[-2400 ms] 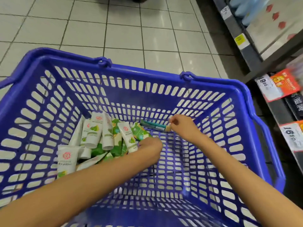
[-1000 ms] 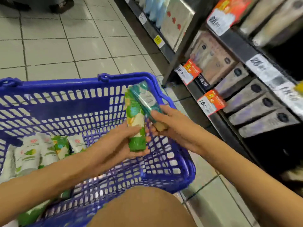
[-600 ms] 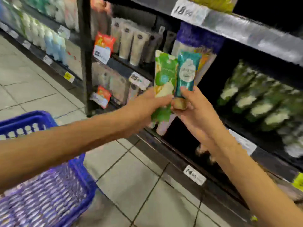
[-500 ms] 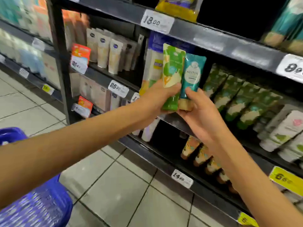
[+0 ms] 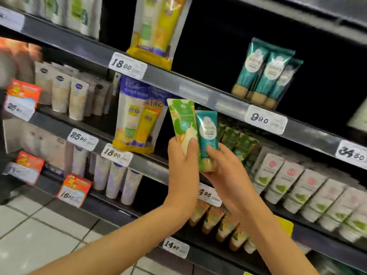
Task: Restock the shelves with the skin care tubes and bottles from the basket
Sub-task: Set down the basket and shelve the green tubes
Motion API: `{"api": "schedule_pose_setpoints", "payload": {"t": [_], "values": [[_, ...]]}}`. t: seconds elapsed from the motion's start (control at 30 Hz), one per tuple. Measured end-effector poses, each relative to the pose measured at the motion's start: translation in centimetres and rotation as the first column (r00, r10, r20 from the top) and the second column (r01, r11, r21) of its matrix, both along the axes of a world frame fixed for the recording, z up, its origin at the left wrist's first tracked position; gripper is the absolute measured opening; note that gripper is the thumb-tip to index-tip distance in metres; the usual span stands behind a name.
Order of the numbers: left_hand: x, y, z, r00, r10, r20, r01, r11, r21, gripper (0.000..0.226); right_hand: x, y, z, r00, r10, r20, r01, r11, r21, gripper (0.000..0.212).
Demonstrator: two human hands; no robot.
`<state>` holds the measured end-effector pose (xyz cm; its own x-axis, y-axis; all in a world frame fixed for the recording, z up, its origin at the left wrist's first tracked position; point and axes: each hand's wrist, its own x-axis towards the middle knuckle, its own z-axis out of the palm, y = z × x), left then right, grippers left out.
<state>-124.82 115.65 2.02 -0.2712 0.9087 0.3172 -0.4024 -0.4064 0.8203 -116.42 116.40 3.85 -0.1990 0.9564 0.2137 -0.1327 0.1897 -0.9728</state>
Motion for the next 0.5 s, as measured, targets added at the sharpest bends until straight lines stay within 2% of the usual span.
{"api": "schedule_pose_setpoints", "payload": {"t": [0.1,0.17,0.23,0.33,0.43,0.5], "values": [[0.9,-1.7,-0.4,0.995,0.101,0.024,-0.101,0.995,0.009,0.015,-0.1,-0.8,0.1,0.990,-0.065,0.127,0.057,0.996,0.069,0.027],[0.9,-1.7,0.2,0.997,0.059,0.046,-0.057,0.998,-0.035,0.014,0.0,-1.1,0.6,0.992,-0.082,0.093,0.072,0.992,0.106,0.026],[0.0,-0.8,1.4,0.998,-0.059,0.021,0.060,0.996,-0.069,0.012,0.1,-1.4,1.5,0.997,-0.078,0.018,0.075,0.990,0.120,0.028],[-1.7,0.6,3.1,0.957,-0.263,-0.124,0.260,0.965,-0.043,0.029,0.6,-1.3,2.9,0.987,-0.162,0.008,0.159,0.974,0.160,0.027],[-2.4,1.8,4.1,0.906,-0.295,-0.305,0.318,0.948,0.029,0.031,2.0,-1.0,4.1,0.944,-0.324,0.069,0.294,0.915,0.278,0.023],[-2.4,2.4,4.8,0.885,-0.306,-0.349,0.351,0.934,0.071,0.030,3.4,-1.0,5.5,0.872,-0.469,0.140,0.385,0.834,0.395,0.029]]}}
